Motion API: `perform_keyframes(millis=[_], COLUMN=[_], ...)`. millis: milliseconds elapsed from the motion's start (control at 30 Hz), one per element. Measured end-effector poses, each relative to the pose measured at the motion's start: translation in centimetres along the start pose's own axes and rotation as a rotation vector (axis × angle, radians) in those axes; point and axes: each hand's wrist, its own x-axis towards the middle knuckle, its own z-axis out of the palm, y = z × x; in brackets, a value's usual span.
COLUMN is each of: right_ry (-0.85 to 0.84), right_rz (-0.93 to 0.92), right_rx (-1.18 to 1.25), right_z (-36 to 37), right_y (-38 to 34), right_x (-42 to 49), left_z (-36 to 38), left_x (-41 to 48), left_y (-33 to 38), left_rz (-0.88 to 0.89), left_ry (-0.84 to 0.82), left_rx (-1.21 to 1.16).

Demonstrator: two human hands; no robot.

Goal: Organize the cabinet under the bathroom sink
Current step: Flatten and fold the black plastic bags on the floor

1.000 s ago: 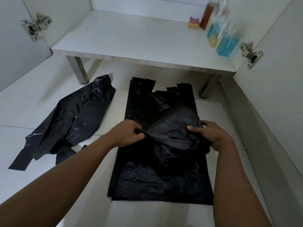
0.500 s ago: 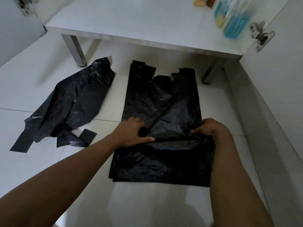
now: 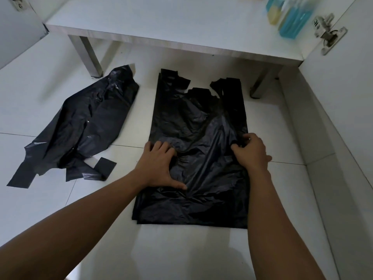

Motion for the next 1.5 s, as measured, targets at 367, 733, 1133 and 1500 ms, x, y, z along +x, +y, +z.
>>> perform_keyframes(millis=[367, 733, 1133, 1500], right_ry=[-0.283, -0.693, -0.642, -0.165], right_rz=[0.319, 0.152, 0.202, 0.093], right_rx=[0.565, 0.974, 0.798, 0.667], right_z=[-1.6, -1.9, -1.9, -2.5], right_y=[-0.2, -2.4, -5.0, -5.8], right_x=[2.6, 9.5, 12.5, 15.4], left_z=[2.3, 3.9, 3.8, 3.7], left_x=[6.6, 6.0, 6.0, 6.0], left_y=[6.3, 5.7, 5.8, 5.8], left_rz=[-0.176, -0.163, -0.162, -0.166], left_ry=[-0.004, -0.051, -0.019, -0.003], left_rx=[-0.132, -0.103, -0.111, -0.124])
